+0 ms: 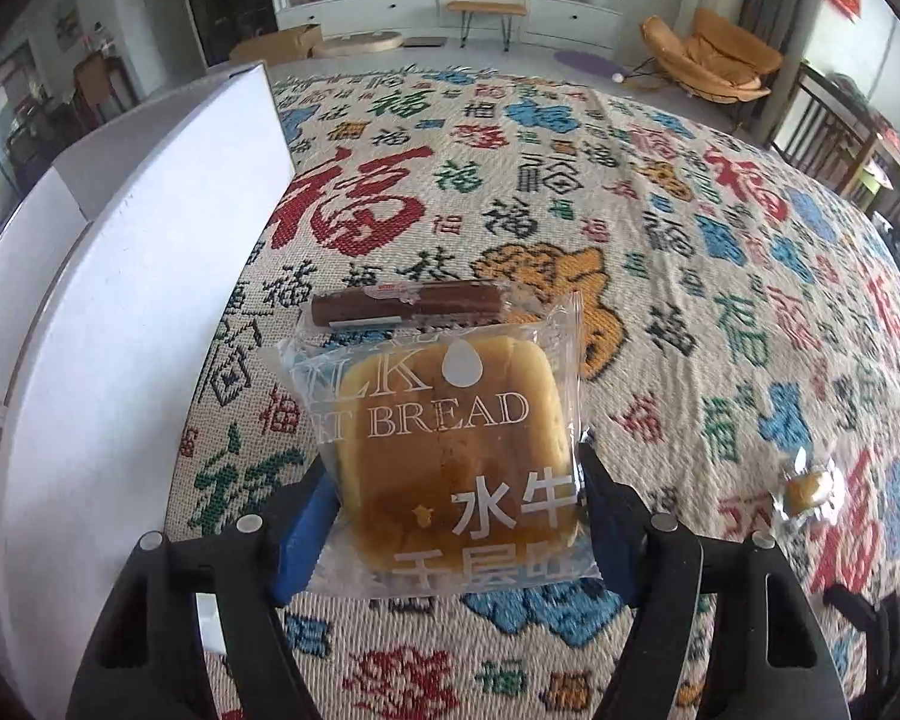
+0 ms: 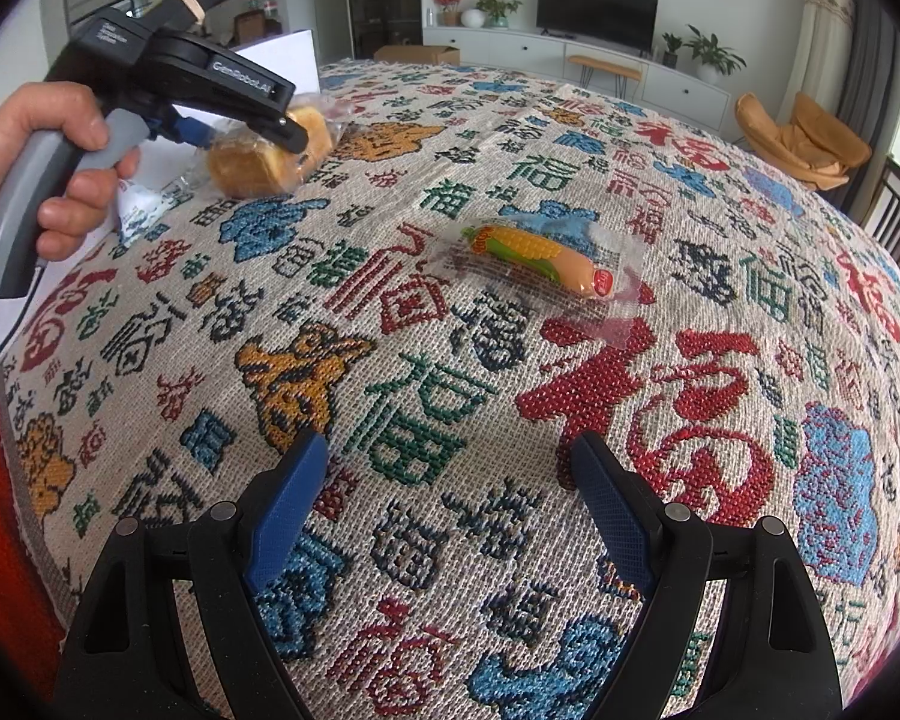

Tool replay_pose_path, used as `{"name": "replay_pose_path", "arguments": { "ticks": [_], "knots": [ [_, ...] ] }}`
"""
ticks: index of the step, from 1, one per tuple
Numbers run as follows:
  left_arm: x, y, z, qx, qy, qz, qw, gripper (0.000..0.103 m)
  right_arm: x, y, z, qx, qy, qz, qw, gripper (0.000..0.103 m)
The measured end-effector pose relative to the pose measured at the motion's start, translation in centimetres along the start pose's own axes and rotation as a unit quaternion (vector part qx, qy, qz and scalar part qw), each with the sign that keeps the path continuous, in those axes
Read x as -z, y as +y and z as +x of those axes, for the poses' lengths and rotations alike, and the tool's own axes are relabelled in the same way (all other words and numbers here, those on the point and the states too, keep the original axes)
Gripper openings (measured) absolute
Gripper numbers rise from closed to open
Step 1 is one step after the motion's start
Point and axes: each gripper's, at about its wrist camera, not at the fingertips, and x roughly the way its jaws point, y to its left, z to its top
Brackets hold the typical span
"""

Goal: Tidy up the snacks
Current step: 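Grasp the clear bread bag with the left tool, then lift the bread bag with the left tool and hold it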

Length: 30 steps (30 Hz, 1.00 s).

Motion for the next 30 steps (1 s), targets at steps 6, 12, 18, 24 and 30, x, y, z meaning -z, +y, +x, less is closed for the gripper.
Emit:
{"name": "replay_pose_path", "arguments": {
  "ticks": [6,12,18,24,30],
  "knots": [
    [7.2,-0.5,-6.3,0.052,0.003,0.031,0.9982,0.073,0.0,0.0,0.0,0.000,0.000,0.000,1.000,0.086],
    [14.2,-1.1,-7.6,0.021,-0.012,0.027,0.9994,0.083,0.0,0.1,0.0,0.000,0.000,0.000,1.000,0.086],
    [15.5,-2.7,-5.2,-0.028,-0.030,0.037,0.9985,0.100,0.0,0.0,0.0,0.000,0.000,0.000,1.000,0.086],
    [16.1,-2.1,-3.3,-0.059,-0.042,0.032,0.9969,0.103,0.0,0.1,0.0,0.000,0.000,0.000,1.000,0.086],
    [16.3,-1.9,-3.2,-0.056,-0.050,0.032,0.9966,0.103,0.0,0.0,0.0,0.000,0.000,0.000,1.000,0.086]
  ]
}}
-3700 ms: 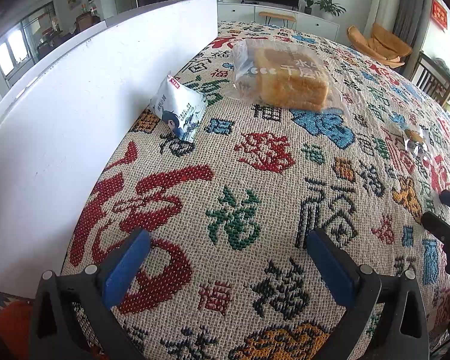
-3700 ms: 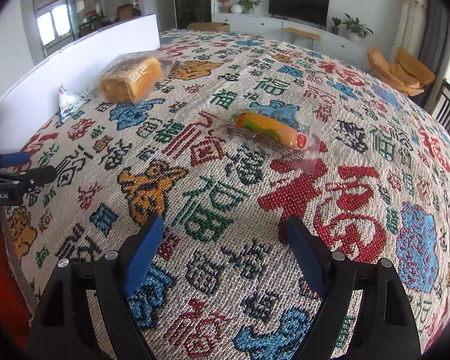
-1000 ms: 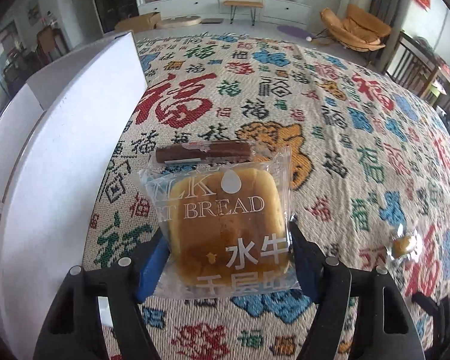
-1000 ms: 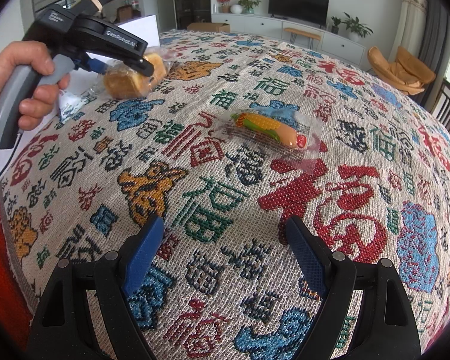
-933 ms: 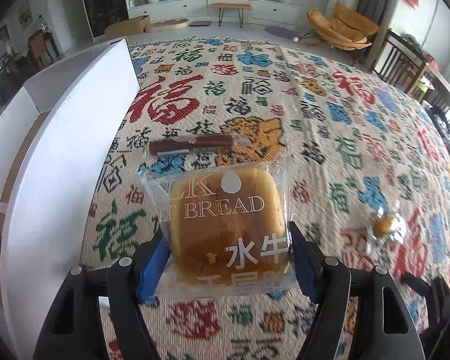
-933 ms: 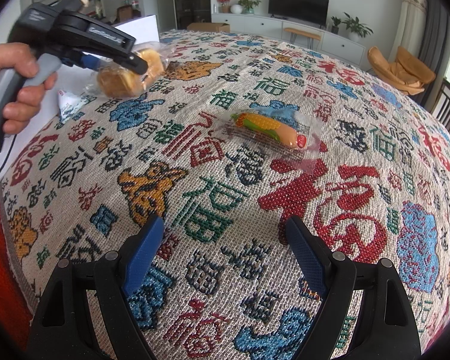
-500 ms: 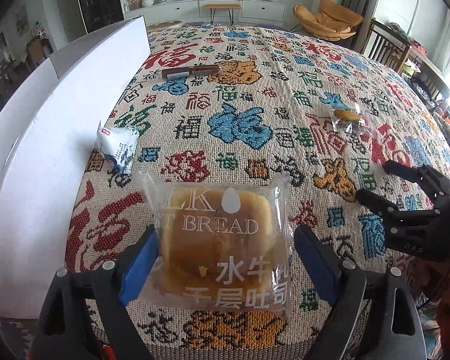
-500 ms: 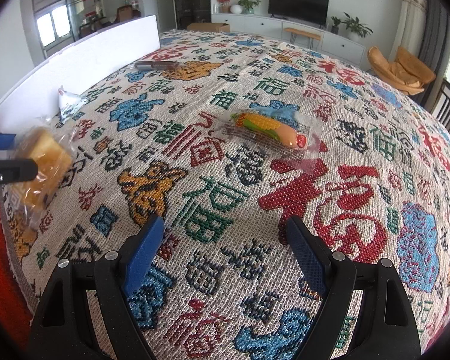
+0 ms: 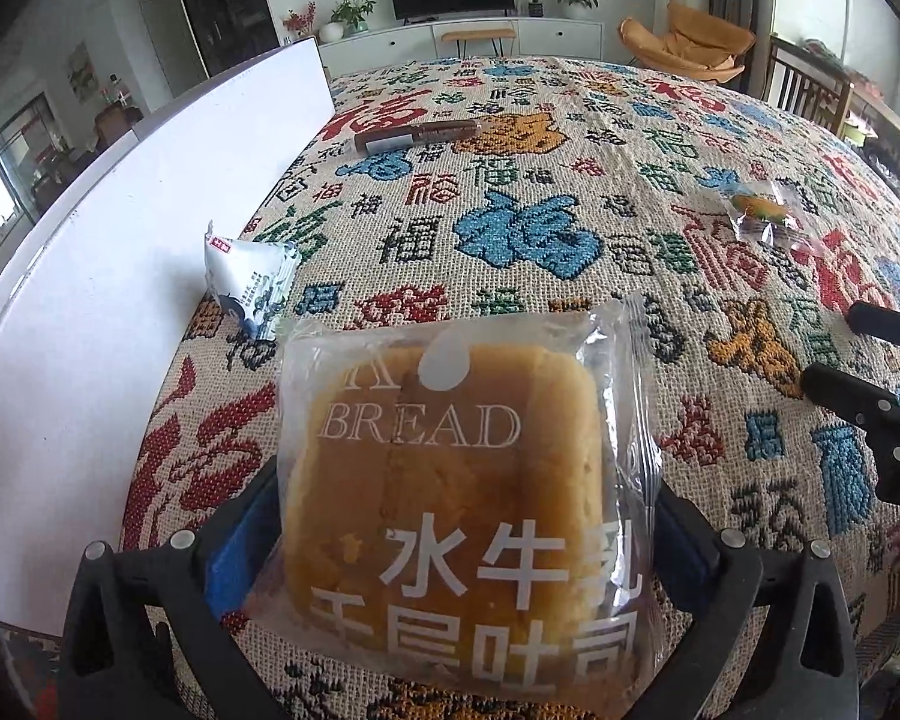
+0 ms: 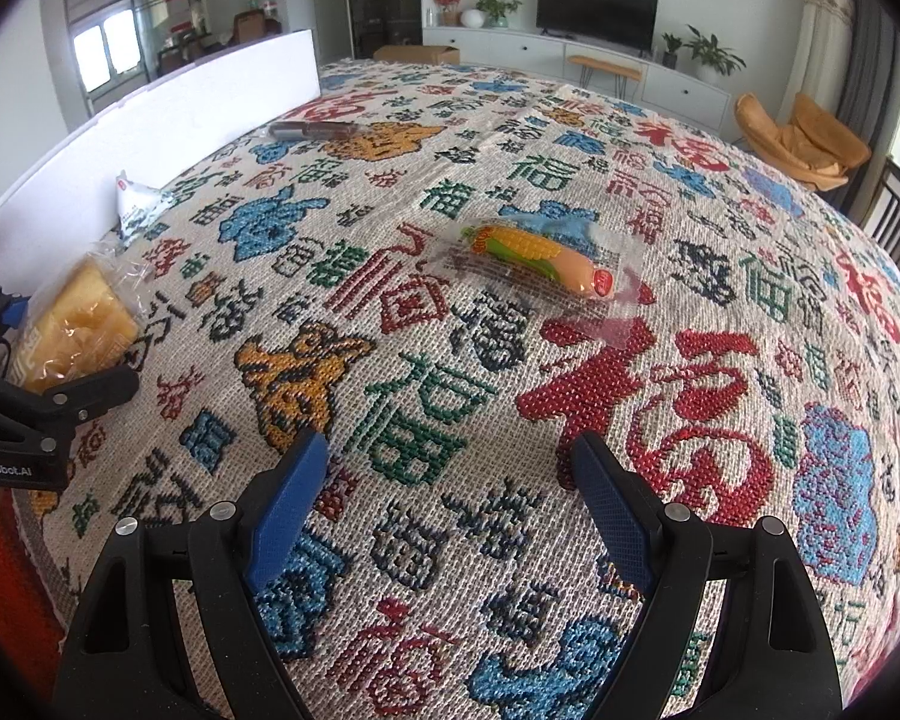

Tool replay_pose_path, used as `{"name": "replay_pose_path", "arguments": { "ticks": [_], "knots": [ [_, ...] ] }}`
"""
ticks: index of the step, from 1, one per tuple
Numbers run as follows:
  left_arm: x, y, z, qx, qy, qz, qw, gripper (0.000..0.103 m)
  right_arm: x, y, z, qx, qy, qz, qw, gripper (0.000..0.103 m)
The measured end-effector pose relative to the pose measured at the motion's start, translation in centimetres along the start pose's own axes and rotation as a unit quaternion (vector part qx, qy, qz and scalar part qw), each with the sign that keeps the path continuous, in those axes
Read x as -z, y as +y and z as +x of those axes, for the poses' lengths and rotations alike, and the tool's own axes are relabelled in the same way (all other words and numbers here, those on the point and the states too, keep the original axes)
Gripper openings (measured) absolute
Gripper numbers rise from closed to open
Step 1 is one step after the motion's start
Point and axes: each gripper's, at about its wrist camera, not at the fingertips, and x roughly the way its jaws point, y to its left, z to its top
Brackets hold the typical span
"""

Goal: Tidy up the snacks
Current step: 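Lift the bread bag with the left tool and hold it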

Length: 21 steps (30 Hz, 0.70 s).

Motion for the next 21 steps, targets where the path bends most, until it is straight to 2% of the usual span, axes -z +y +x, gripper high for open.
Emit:
{"name": "replay_pose_path", "arguments": {
  "ticks": [21],
  "knots": [
    [0.13,-0.09,-0.08,0.003,0.000,0.001,1.0000,0.103,-0.01,0.02,-0.02,0.000,0.000,0.000,1.000,0.086]
  ]
}}
